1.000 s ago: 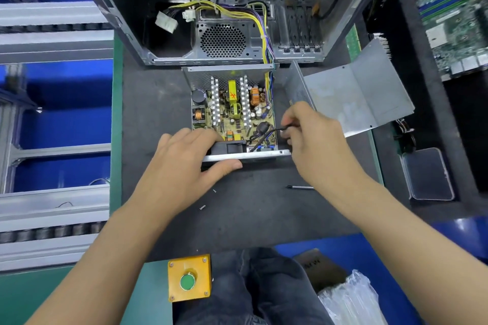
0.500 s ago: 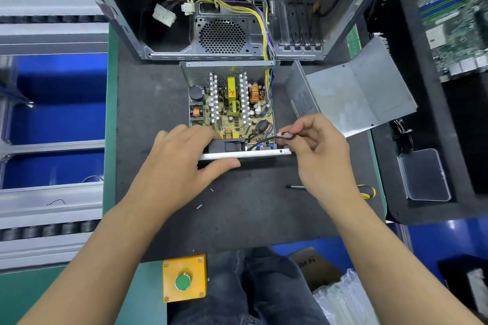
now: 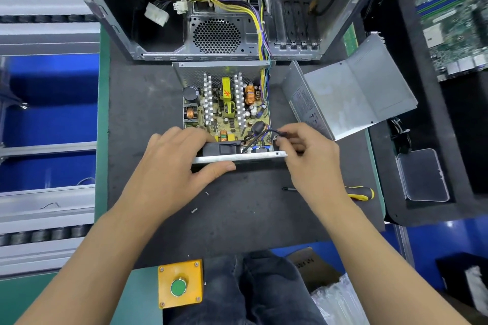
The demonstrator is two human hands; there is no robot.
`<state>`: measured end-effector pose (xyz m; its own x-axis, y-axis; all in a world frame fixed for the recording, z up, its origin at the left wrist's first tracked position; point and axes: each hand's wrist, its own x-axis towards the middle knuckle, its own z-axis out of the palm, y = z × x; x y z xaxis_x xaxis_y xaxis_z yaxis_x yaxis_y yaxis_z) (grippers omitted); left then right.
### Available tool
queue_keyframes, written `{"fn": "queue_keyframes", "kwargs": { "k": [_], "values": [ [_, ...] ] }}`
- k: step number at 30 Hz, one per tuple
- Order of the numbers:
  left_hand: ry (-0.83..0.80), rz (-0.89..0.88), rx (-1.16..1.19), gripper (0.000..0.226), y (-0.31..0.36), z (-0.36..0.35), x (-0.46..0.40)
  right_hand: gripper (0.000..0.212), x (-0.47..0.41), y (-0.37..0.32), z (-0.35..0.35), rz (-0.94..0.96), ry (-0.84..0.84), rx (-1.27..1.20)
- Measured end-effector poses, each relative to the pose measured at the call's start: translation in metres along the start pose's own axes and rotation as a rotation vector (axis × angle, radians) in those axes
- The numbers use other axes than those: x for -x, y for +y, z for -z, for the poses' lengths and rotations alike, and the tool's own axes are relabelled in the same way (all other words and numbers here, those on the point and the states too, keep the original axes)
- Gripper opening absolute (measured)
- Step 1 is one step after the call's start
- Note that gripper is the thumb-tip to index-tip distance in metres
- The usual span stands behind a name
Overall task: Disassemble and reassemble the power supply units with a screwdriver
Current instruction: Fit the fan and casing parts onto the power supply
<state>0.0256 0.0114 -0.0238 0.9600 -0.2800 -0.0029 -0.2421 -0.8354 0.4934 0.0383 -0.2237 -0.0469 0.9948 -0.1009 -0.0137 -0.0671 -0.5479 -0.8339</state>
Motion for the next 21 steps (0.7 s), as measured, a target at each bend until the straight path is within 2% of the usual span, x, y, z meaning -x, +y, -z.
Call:
{"fn": "queue_keyframes", "kwargs": {
  "k": [8,12,21],
  "values": [
    [-0.012,0.015,0.012,0.053,0.000,0.000,0.001,0.022,-0.011,0.007,-0.002,0.056,-0.094,-0.071],
    [-0.005,0.020,0.019,0.053,0.000,0.000,0.001,0.014,-0.017,0.008,0.002,0.123,-0.152,0.026],
    [0.002,0.023,0.023,0.051,0.001,0.000,0.001,0.015,-0.021,0.007,0.009,0.188,-0.273,0.120]
  ]
}}
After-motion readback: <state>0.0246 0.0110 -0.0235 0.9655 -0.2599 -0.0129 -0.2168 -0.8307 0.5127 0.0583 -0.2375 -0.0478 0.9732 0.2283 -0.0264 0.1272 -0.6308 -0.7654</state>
